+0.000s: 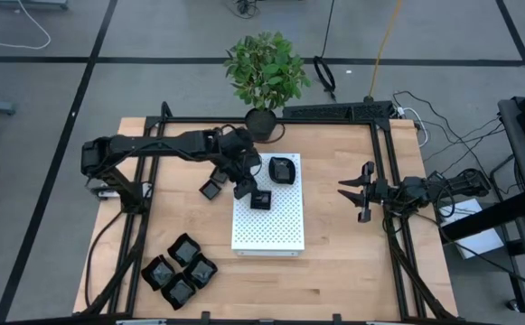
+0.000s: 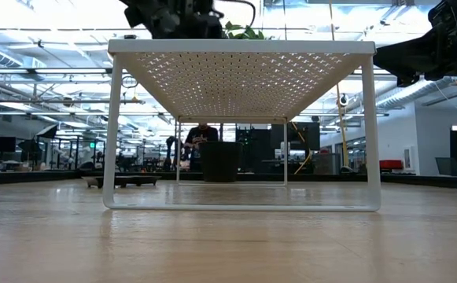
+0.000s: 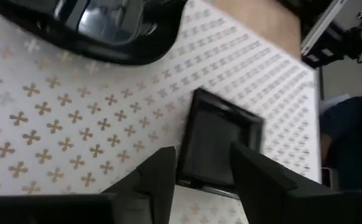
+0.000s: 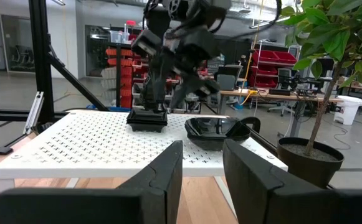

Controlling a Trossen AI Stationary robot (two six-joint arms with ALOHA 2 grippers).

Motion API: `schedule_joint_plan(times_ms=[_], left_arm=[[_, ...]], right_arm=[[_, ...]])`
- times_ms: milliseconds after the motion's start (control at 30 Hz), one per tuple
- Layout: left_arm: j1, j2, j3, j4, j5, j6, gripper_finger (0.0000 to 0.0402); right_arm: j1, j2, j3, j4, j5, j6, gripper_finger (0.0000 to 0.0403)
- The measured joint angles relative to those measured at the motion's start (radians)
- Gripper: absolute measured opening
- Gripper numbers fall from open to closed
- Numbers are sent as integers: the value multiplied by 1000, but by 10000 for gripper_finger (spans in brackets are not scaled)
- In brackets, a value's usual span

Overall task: Pick & Place Mini shaped plates
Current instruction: Stack the black square plate on top of the the black square plate on the shelf

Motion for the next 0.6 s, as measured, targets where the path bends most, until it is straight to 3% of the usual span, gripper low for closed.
schedule_joint_plan(times_ms=[100, 200, 467, 600], left_arm=[[2, -41, 0, -25, -5, 2, 158], [8, -106, 0, -89, -76, 2, 152], [0, -262, -8, -402, -563, -120, 133], [19, -268, -99, -412, -617, -234, 133]], right_arm=[[0, 0, 0, 0, 0, 0, 102], [0, 0, 0, 0, 0, 0, 102], [0, 0, 0, 0, 0, 0, 102], [0, 0, 0, 0, 0, 0, 102]])
